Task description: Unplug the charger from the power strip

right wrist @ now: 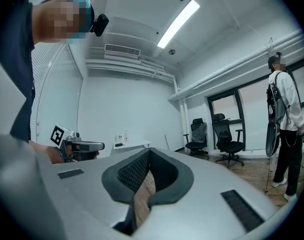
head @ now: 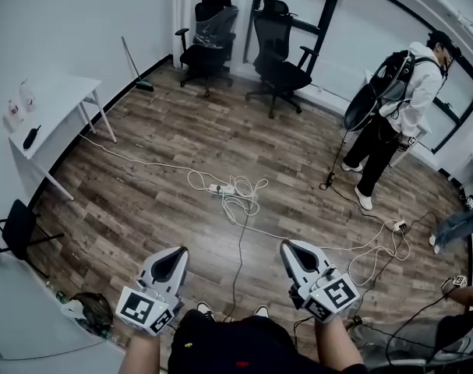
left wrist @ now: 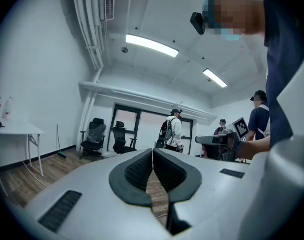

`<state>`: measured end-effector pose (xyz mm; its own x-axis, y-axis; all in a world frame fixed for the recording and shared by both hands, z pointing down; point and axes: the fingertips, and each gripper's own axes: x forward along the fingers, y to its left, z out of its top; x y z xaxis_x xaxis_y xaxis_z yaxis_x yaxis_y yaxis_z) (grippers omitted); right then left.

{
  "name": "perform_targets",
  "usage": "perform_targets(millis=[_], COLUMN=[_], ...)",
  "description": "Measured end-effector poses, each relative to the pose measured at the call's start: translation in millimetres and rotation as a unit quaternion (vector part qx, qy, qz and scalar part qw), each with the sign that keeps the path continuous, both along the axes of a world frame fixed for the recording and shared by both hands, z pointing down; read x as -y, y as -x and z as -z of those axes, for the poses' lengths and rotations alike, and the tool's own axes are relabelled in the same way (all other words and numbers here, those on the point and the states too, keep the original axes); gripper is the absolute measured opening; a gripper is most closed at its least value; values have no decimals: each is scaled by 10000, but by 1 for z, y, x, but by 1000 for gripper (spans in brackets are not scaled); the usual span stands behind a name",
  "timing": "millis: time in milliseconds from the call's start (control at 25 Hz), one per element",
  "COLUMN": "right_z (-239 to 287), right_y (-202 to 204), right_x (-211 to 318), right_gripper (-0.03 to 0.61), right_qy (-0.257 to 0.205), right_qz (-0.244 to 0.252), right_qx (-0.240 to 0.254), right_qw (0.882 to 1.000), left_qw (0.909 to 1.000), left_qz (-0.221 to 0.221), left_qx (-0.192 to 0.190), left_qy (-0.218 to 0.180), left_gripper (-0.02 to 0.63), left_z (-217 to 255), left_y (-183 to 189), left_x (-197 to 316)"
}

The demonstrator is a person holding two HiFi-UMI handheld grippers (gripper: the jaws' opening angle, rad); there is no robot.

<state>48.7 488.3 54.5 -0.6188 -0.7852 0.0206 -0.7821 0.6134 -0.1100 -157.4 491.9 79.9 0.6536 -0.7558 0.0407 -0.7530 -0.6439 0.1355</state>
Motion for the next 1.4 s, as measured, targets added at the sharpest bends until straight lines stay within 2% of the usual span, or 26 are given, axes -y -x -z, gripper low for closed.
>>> perform_targets(millis=[80,280,520,760,1040,1400], right_z=[-7,3,-21,-35,-38,-46], right_y=[16,53,50,46,6,-92], right_x=[4,16,30,73,160,285], right_gripper=[18,18,18,18,18,18], right_qy=[46,-69,213,300,306,415], right_qz=[-93,-145,-332,-233,-138,-33], right_qx=[-150,-1,-181,-250,-102,-21], right_qw=[9998,9999,9991,9990,9994,9991], left_qw=[10000,9996,9992,9994,9993,9984], left_qz=[-41,-211,-338,-236,-50,106], left_qx=[78,151,62,85,156,346], left_qy=[-39,70,182,246,324,431], left_gripper=[25,25,25,25,25,25], left_z=[-1,-17,-33,-38,-38,-35], left_y=[20,50,54,50,17,-76], left_x=[3,19,39,79,159,278])
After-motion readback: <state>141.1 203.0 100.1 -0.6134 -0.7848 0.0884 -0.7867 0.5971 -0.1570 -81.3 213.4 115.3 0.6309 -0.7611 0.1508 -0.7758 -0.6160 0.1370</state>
